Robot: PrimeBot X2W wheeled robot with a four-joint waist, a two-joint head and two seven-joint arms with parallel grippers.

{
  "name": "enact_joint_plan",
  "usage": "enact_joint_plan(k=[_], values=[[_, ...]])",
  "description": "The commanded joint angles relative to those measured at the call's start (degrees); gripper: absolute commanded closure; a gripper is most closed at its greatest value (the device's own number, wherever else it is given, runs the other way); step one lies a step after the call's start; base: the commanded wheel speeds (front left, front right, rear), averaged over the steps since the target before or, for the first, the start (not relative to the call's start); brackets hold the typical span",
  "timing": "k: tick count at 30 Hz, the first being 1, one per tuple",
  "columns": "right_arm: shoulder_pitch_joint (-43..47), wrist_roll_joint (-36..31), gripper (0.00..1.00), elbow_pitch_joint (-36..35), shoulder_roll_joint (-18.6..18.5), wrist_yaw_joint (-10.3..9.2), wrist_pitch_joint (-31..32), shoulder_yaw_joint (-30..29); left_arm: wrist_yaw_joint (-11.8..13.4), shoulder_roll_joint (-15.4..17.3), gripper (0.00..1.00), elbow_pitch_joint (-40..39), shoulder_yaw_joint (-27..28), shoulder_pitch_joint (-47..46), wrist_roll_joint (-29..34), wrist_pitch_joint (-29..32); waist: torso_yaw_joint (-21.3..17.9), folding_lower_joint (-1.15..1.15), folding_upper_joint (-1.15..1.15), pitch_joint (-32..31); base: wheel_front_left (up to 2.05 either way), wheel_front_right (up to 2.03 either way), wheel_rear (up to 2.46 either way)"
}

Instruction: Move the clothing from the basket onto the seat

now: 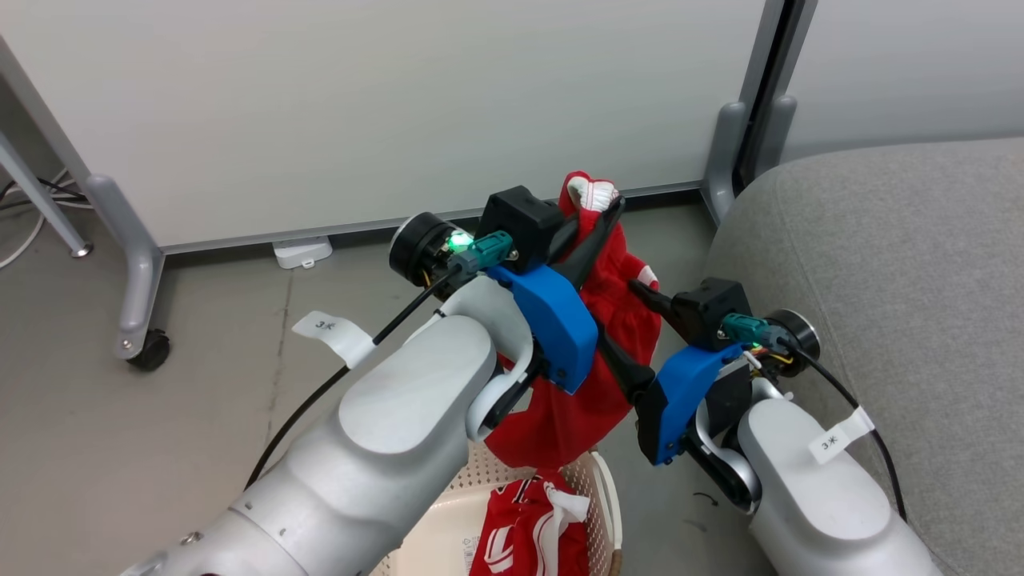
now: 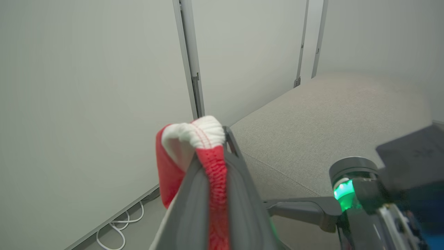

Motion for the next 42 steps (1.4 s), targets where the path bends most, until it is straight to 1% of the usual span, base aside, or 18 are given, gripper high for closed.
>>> enact_joint_plan(k=[1,3,8,14,20,26,27,28,29,30,34,42], values=[[-0.9,0.7,0.00,0.3,-0.4,0.03,-0.3,0.2,0.0,0.0,1.00,0.2,-0.1,-1.0,0.0,-0.2,0.0,0.00,0.00,0.1,0.00,0.00,0.00],[-1.4,0.9,0.00,0.3,-0.6,0.03,-0.4,0.5,0.0,0.0,1.00,0.7,-0.4,-1.1,0.2,-0.1,0.0,0.00,0.00,0.2,0.00,0.00,0.00],[-1.9,2.6,0.00,0.6,-1.8,0.03,0.0,2.7,-1.1,0.0,1.00,1.5,-1.6,-1.4,0.3,0.2,0.0,0.00,0.00,0.3,0.00,0.00,0.00],[-1.9,6.0,0.00,1.1,-3.2,0.03,1.6,6.6,-1.9,0.0,1.00,1.3,-2.1,-2.1,-0.3,-0.4,0.4,0.00,0.00,0.4,0.00,0.00,0.00],[-2.4,8.8,0.00,2.0,-2.9,0.03,1.5,9.7,-2.0,0.0,1.00,0.1,-2.7,-2.4,-1.3,-0.9,0.6,0.00,0.00,0.5,0.00,0.00,0.00],[-3.6,11.7,0.00,4.1,-1.9,0.03,0.2,12.1,-1.6,0.0,1.00,-0.7,-3.6,-2.8,-2.3,-1.1,0.6,0.00,0.00,0.3,0.00,0.00,0.00],[-3.7,12.0,0.03,4.5,-1.6,0.03,-0.1,12.1,-1.5,0.0,1.00,-0.8,-3.7,-2.8,-2.3,-1.1,0.6,0.00,0.00,0.3,0.00,0.00,0.00],[-3.8,12.4,0.52,5.1,-1.3,0.03,-0.4,12.2,-1.5,0.0,1.00,-0.9,-3.8,-2.8,-2.5,-1.1,0.6,0.00,0.00,0.2,0.00,0.00,0.00],[-4.1,12.6,0.69,5.7,-1.1,0.03,-0.8,12.2,-1.5,0.0,1.00,-1.0,-4.0,-2.9,-2.8,-1.1,0.6,0.00,0.00,0.2,0.00,0.00,0.00],[-4.5,12.8,1.00,6.1,-0.9,0.03,-1.5,11.8,-1.3,0.0,1.00,-1.1,-4.1,-3.0,-2.8,-1.1,0.6,0.00,0.00,0.2,0.00,0.00,0.00],[-5.0,12.9,1.00,8.0,0.0,0.03,-3.8,11.3,-1.0,0.0,1.00,-1.2,-4.6,-3.2,-3.5,-1.4,0.6,0.00,0.00,0.0,0.00,0.00,0.00],[-5.8,13.2,1.00,10.6,0.6,0.03,-6.2,11.2,-0.6,0.0,1.00,0.0,-5.2,-3.0,-4.3,-1.8,0.2,0.00,0.00,-0.4,0.00,0.00,0.00]])
